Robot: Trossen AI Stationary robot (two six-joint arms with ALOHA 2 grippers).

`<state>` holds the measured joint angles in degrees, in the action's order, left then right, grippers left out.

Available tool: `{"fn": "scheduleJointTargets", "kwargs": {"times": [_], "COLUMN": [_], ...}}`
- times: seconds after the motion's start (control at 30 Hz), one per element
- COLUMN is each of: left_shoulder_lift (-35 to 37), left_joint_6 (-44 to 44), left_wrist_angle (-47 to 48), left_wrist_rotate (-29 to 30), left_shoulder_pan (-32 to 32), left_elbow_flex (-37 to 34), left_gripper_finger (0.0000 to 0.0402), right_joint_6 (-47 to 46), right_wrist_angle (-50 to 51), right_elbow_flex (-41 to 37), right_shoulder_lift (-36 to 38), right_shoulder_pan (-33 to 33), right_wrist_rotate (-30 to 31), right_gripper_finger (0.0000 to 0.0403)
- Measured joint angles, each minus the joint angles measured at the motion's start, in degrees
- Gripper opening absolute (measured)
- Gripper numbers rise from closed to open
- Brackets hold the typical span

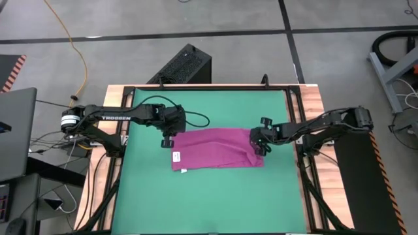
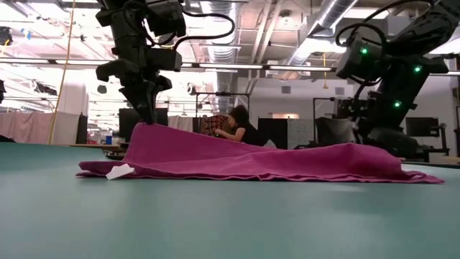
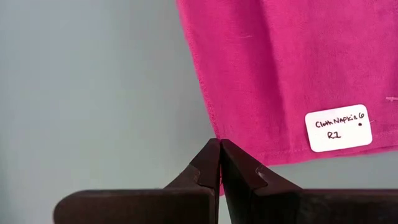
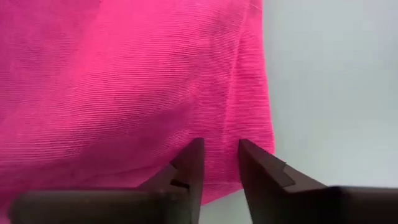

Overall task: Roll towel
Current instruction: Fold the violet towel

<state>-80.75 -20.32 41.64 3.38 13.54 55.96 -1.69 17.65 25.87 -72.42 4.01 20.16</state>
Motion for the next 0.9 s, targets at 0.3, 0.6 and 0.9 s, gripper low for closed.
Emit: {"fn": "scheduleJointTargets", "kwargs": {"times": [0.3,0.6,0.9], "left_shoulder_lift": [0.00,0.00,0.23], "left_joint_6": [0.07,0.18,1.49], "left_wrist_angle": [0.02,0.07,3.82], "left_wrist_rotate": [0.03,0.04,0.07], "left_shoulder_pan": [0.00,0.00,-0.14], "left_elbow_flex": [0.00,0.00,0.00], "left_gripper_finger": [0.0000,0.0000,0.0000], "right_joint_6": [0.13,-1.34,-7.66], "right_wrist_angle": [0.28,8.10,21.18], "right_elbow_flex": [0.02,7.37,9.51], "right_shoulder_lift": [0.07,6.85,13.86], "right_shoulder_pan": [-0.10,-4.17,-4.42], "right_wrist_rotate": [-0.64,2.20,6.14], "right_gripper_finger": [0.0010,0.0004,0.0001]}}
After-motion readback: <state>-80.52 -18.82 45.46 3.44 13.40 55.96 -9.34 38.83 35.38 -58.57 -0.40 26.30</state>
